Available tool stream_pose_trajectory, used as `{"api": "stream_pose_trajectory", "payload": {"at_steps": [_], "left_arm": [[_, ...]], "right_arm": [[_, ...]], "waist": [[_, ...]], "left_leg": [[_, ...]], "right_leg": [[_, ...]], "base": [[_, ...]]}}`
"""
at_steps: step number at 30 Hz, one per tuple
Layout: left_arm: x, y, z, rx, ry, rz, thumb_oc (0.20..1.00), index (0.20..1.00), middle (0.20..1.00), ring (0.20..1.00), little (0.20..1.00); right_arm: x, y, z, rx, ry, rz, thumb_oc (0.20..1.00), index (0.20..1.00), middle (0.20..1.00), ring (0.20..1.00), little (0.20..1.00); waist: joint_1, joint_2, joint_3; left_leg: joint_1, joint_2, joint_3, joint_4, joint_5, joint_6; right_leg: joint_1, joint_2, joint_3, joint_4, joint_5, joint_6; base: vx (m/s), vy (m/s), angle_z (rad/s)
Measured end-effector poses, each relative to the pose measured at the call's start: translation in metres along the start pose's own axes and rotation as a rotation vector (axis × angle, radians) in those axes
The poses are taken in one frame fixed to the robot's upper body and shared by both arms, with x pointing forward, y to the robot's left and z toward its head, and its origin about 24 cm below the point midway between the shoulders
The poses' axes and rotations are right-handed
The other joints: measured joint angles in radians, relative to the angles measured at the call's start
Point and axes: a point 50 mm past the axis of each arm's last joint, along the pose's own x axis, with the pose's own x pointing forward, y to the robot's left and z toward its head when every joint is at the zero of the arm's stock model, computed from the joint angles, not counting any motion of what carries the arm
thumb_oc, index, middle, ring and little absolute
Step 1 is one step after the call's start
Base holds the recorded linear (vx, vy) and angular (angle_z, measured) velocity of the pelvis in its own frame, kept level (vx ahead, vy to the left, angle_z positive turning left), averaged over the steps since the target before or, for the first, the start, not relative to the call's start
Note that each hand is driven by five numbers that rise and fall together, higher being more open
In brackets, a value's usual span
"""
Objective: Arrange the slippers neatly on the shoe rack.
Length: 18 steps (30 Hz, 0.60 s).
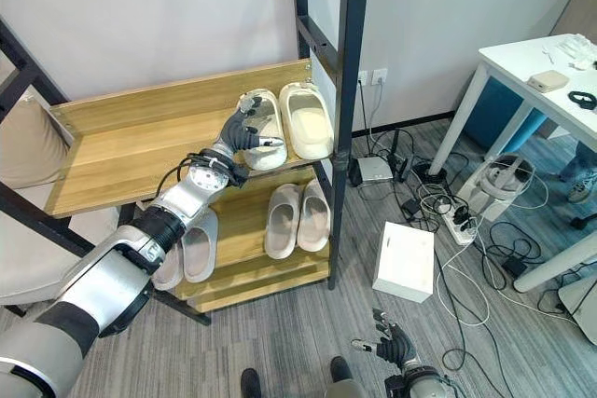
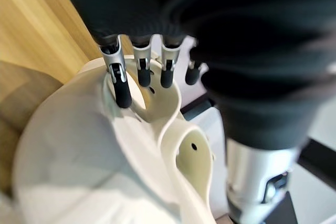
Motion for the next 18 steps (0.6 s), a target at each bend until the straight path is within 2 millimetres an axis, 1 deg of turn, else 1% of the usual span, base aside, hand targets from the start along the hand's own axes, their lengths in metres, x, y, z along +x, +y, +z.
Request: {"api": "stream_pose_trajectory", "payload": {"at_steps": [2,4,5,8,9,11,12,14,15,16,18], "left_arm": [[-0.001,-0.001,0.01,-0.024,-0.046,0.009,1.0,1.0,1.0,1.0,1.0],[-0.009,-0.003,0.034,-0.072,-0.181,-0.005,1.0,1.0,1.0,1.0,1.0],[-0.014,-0.005,0.05,-0.099,-0.267,-0.021,1.0,1.0,1.0,1.0,1.0],[-0.028,-0.005,0.076,-0.213,-0.411,-0.036,1.0,1.0,1.0,1.0,1.0],[-0.031,-0.003,0.079,-0.238,-0.435,-0.035,1.0,1.0,1.0,1.0,1.0],[-0.043,-0.001,0.087,-0.304,-0.503,-0.051,1.0,1.0,1.0,1.0,1.0],[-0.045,0.0,0.088,-0.318,-0.515,-0.058,1.0,1.0,1.0,1.0,1.0],[-0.056,0.003,0.093,-0.399,-0.564,-0.08,1.0,1.0,1.0,1.0,1.0],[-0.059,0.002,0.096,-0.425,-0.575,-0.102,1.0,1.0,1.0,1.0,1.0],[-0.067,0.002,0.099,-0.477,-0.599,-0.143,1.0,1.0,1.0,1.0,1.0],[-0.084,0.0,0.106,-0.518,-0.664,-0.251,1.0,1.0,1.0,1.0,1.0]], "right_arm": [[-0.001,0.001,-0.002,0.002,0.005,0.006,1.0,1.0,1.0,1.0,1.0],[-0.001,0.002,-0.001,0.006,0.003,0.009,1.0,1.0,1.0,1.0,1.0],[0.0,0.003,-0.001,0.008,0.002,0.01,1.0,1.0,1.0,1.0,1.0],[0.001,0.003,0.001,0.009,-0.005,0.01,1.0,1.0,1.0,1.0,1.0],[0.003,0.003,0.005,0.008,-0.015,0.011,1.0,1.0,1.0,1.0,1.0],[0.005,0.003,0.007,0.008,-0.024,0.01,1.0,1.0,1.0,1.0,1.0],[0.006,0.002,0.009,0.01,-0.029,0.01,1.0,1.0,1.0,1.0,1.0],[0.007,0.004,0.011,0.015,-0.036,0.013,1.0,1.0,1.0,1.0,1.0],[0.008,0.005,0.013,0.017,-0.042,0.015,1.0,1.0,1.0,1.0,1.0],[0.009,0.006,0.014,0.019,-0.044,0.021,1.0,1.0,1.0,1.0,1.0],[0.009,0.009,0.013,0.025,-0.043,0.028,1.0,1.0,1.0,1.0,1.0]], "waist": [[0.005,-0.003,0.002],[0.008,-0.006,0.002],[0.017,-0.008,0.002],[0.026,-0.009,0.002],[0.032,-0.009,0.002],[0.032,-0.009,0.002],[0.038,-0.009,0.002],[0.042,-0.009,0.002],[0.049,-0.009,0.002],[0.051,-0.009,0.002],[0.056,-0.008,0.001]], "left_leg": [[-0.001,0.0,0.0,0.0,0.0,0.0],[-0.006,-0.001,-0.001,0.0,0.0,0.0],[-0.008,-0.001,-0.002,0.0,0.0,0.001],[-0.008,-0.002,-0.005,0.0,0.0,0.001],[-0.007,-0.002,-0.007,0.0,0.001,0.001],[-0.005,-0.001,-0.008,0.0,0.0,0.001],[-0.004,-0.001,-0.01,0.0,0.001,0.001],[-0.003,-0.001,-0.011,0.0,0.0,0.001],[-0.003,-0.001,-0.013,0.0,0.0,0.001],[-0.003,-0.001,-0.014,0.0,0.0,0.001],[-0.003,-0.001,-0.015,0.0,0.0,0.001]], "right_leg": [[-0.002,0.0,0.0,0.006,0.0,0.0],[-0.007,0.0,-0.001,0.007,0.0,0.0],[-0.007,-0.001,-0.002,0.007,-0.001,0.0],[-0.006,-0.001,-0.006,0.007,-0.002,0.0],[-0.004,-0.001,-0.007,0.007,-0.002,0.0],[0.0,-0.001,-0.01,0.006,-0.003,0.0],[0.001,-0.001,-0.012,0.006,-0.003,0.0],[0.002,-0.001,-0.012,0.006,-0.005,-0.003],[0.003,-0.001,-0.014,0.007,-0.005,-0.003],[0.003,-0.001,-0.013,0.006,-0.005,-0.003],[0.004,-0.001,-0.015,0.006,-0.006,-0.004]], "base": [[0.0,0.0,0.0],[0.0,0.0,0.0],[0.0,0.0,0.0],[-0.01,0.001,0.01],[-0.02,0.005,0.03],[-0.01,0.003,0.02],[-0.01,0.004,0.04],[-0.01,0.002,0.02],[0.0,0.0,0.0],[0.0,0.0,0.0],[0.0,0.0,0.0]]}}
